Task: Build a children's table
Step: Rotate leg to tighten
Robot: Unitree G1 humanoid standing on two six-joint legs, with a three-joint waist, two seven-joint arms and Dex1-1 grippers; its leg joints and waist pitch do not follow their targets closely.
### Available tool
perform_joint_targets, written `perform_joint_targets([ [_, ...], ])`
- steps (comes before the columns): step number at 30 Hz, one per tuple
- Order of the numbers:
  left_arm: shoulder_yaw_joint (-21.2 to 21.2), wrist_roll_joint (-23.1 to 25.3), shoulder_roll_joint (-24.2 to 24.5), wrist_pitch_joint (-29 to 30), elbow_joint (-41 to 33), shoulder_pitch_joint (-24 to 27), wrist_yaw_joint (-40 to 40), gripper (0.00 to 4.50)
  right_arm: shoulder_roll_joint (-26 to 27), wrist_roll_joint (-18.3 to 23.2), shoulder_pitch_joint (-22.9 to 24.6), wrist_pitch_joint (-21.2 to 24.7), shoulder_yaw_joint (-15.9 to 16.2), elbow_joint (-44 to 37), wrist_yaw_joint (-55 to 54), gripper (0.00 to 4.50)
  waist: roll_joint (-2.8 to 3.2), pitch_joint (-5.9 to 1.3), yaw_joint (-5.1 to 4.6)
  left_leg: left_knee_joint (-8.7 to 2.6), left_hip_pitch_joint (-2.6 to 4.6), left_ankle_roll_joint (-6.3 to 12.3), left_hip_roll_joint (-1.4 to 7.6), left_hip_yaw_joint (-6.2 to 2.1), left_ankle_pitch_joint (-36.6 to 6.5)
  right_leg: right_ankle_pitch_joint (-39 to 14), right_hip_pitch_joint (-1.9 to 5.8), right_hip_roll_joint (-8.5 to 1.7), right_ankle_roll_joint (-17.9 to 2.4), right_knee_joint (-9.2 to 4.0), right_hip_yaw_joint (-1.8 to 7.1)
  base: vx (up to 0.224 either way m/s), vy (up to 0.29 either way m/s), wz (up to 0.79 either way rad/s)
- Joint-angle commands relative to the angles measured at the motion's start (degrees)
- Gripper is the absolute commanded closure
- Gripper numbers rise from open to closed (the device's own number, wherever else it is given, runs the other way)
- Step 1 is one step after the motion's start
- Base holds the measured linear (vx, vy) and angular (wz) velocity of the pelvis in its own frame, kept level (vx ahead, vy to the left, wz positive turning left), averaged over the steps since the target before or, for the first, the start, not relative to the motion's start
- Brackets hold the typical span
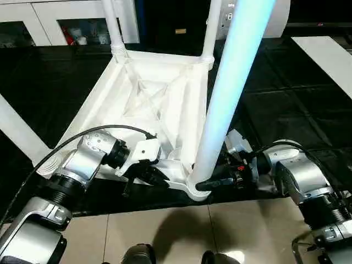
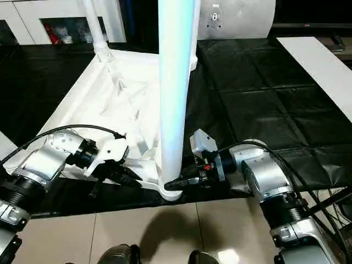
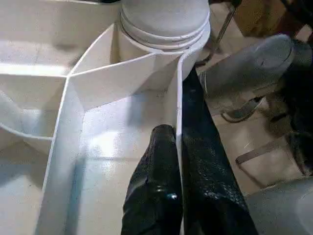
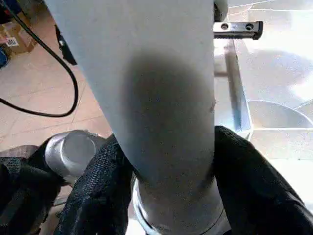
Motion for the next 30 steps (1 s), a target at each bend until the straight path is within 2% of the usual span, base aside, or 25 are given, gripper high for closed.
perform_joint_targets([
  [1,-1.2,-0.8,-0.8,1.8,-1.5,0.7,-1.4,4.5,-0.1,3.2,1.1,3.5,0.6,-2.2,2.4,2.45,-0.45,-4.03,-0.48,-3.6,1.34,5.58,3.93,-0.89,-7.9,-8.7,3.0,-4.5,-15.0,-2.74,2.9,0.0,0.0,0.0],
  [2,-0.8,-1.2,-0.9,2.5,-1.9,0.9,-0.9,4.5,0.0,3.6,1.6,4.3,0.5,-3.0,2.2,2.45,-0.29,-3.98,-0.46,-3.61,1.36,5.51,3.96,-0.9,-7.9,-8.8,2.98,-4.53,-15.1,-2.74,2.92,0.0,0.0,0.0],
  [6,1.5,-2.4,-1.9,6.9,-4.9,2.7,3.5,4.5,2.3,5.4,4.4,8.4,-0.4,-7.0,-2.9,2.45,-0.33,-3.75,-0.42,-3.85,1.28,4.9,4.13,-1.02,-9.3,-11.1,2.9,-4.62,-14.4,-3.12,2.95,0.0,0.0,0.0],
  [8,2.5,-2.5,-2.8,10.0,-6.4,3.5,6.8,4.5,4.1,5.3,5.6,9.0,-0.9,-8.2,-6.8,2.45,-0.68,-3.47,-0.71,-4.07,1.23,3.79,3.97,-0.99,-11.2,-15.5,2.79,-4.65,-13.2,-3.64,3.03,0.0,0.0,0.0],
  [11,4.3,-2.6,-5.6,15.2,-9.1,4.8,14.3,4.5,8.7,2.0,7.9,9.5,-1.0,-10.2,-17.1,2.45,-0.68,-3.09,-1.13,-4.38,1.28,1.98,3.8,-1.22,-14.0,-22.1,2.52,-4.83,-11.3,-4.18,3.22,0.0,0.0,0.0],
  [12,4.8,-2.4,-6.8,16.5,-9.7,5.0,16.5,4.5,10.2,0.6,8.2,9.5,-1.1,-10.2,-20.5,2.45,-0.75,-2.79,-1.5,-4.57,1.3,0.94,3.71,-1.42,-15.7,-25.7,2.31,-4.83,-10.3,-4.48,3.16,0.0,0.0,0.0],
  [13,5.1,-2.2,-7.5,17.3,-10.1,5.2,17.8,4.5,11.1,-0.2,8.3,9.6,-1.2,-10.1,-22.4,2.45,-0.94,-2.6,-2.23,-4.79,1.05,0.06,3.47,-1.67,-17.2,-29.2,2.48,-4.86,-8.9,-4.72,3.04,0.0,0.0,0.0],
  [14,5.2,-2.2,-8.1,18.1,-10.5,5.2,18.7,4.5,11.9,-0.4,8.3,10.1,-1.4,-10.1,-23.8,2.45,-0.97,-2.51,-2.38,-4.86,0.88,-0.25,3.36,-1.86,-17.7,-31.4,2.66,-4.96,-7.9,-4.88,2.92,0.0,0.0,0.0],
  [15,5.5,-2.2,-9.8,20.4,-11.5,5.3,21.1,4.5,14.2,-1.1,8.3,11.6,-1.9,-10.1,-27.6,2.46,-1.03,-2.42,-3.13,-5.0,0.84,-0.77,3.31,-2.01,-18.6,-34.0,2.69,-4.94,-6.4,-5.16,2.86,0.0,0.0,0.0],
  [16,6.0,-1.7,-12.4,23.2,-12.4,5.2,24.5,4.5,17.4,-1.7,7.8,13.0,-2.5,-9.8,-32.7,2.46,-0.98,-2.19,-4.02,-4.85,1.32,-1.04,3.06,-2.19,-20.5,-38.0,2.14,-5.04,-5.1,-5.94,2.81,0.0,0.0,0.0],
  [18,6.2,-0.9,-13.9,23.7,-11.8,4.7,27.0,4.5,19.4,-2.4,7.2,13.2,-2.5,-9.1,-35.5,2.46,-1.11,-2.23,-4.43,-4.76,1.27,-0.89,2.82,-2.31,-20.7,-39.6,2.23,-5.05,-4.1,-6.29,2.64,0.0,0.0,0.0],
  [20,6.8,0.4,-17.5,25.2,-9.8,3.1,32.5,4.5,24.6,-3.9,5.5,14.0,-3.0,-6.7,-43.2,2.46,-1.05,-2.16,-5.09,-4.82,1.29,-0.75,2.62,-2.34,-20.5,-40.3,1.96,-4.79,-3.2,-6.63,2.43,0.0,0.0,0.0],
  [22,7.6,1.2,-20.5,26.3,-8.0,1.4,38.0,4.5,29.4,-5.7,3.3,13.7,-4.5,-3.2,-51.1,2.46,-0.75,-2.42,-5.27,-4.98,1.26,-0.95,2.55,-2.57,-20.5,-39.9,2.34,-4.79,-2.8,-6.76,2.09,0.0,0.0,0.0],
  [24,7.7,1.4,-21.3,26.5,-7.3,0.9,39.0,4.5,30.8,-6.4,2.4,13.3,-5.0,-1.8,-53.5,2.46,-0.73,-2.45,-5.53,-5.14,1.31,-0.95,2.55,-2.6,-20.8,-38.5,2.16,-4.66,-3.0,-6.85,2.03,0.0,0.0,0.0],
  [25,7.8,1.9,-22.0,26.4,-6.6,0.4,40.4,4.5,32.0,-7.1,1.6,13.1,-5.3,-0.5,-55.7,2.46,-0.66,-2.6,-5.63,-5.21,1.39,-0.61,2.66,-2.5,-20.3,-34.6,2.02,-4.56,-4.1,-6.66,2.36,0.0,0.0,0.0],
  [27,7.8,3.4,-22.8,26.3,-5.1,-0.9,43.0,4.5,34.3,-8.3,0.2,12.7,-5.7,1.5,-59.3,2.46,-0.57,-2.67,-5.85,-5.17,1.77,-0.34,2.64,-2.34,-21.1,-32.5,1.84,-4.35,-5.0,-6.51,2.53,0.0,0.0,0.0],
  [28,7.7,3.9,-22.7,26.4,-4.7,-1.3,43.5,4.5,34.8,-8.7,0.0,12.1,-5.6,1.8,-59.8,2.46,-0.49,-2.76,-5.88,-5.23,1.76,-0.11,2.75,-2.26,-20.7,-30.3,1.8,-4.35,-5.9,-6.33,2.77,0.0,0.0,0.0],
  [29,7.7,3.9,-22.7,26.4,-4.7,-1.3,43.5,4.5,34.8,-8.7,0.0,12.1,-5.6,1.8,-59.8,2.46,-0.5,-2.76,-5.84,-5.31,1.56,0.2,2.8,-2.17,-20.2,-28.2,2.06,-4.25,-6.4,-6.12,2.83,0.0,0.0,0.0],
  [30,7.6,4.3,-22.7,26.5,-4.6,-1.6,43.6,4.5,35.2,-9.0,-0.2,11.7,-5.5,1.9,-60.0,1.9,-0.5,-2.76,-5.84,-5.31,1.56,0.2,2.8,-2.17,-20.2,-28.2,2.06,-4.25,-6.4,-6.12,2.83,0.0,0.0,0.0],
])
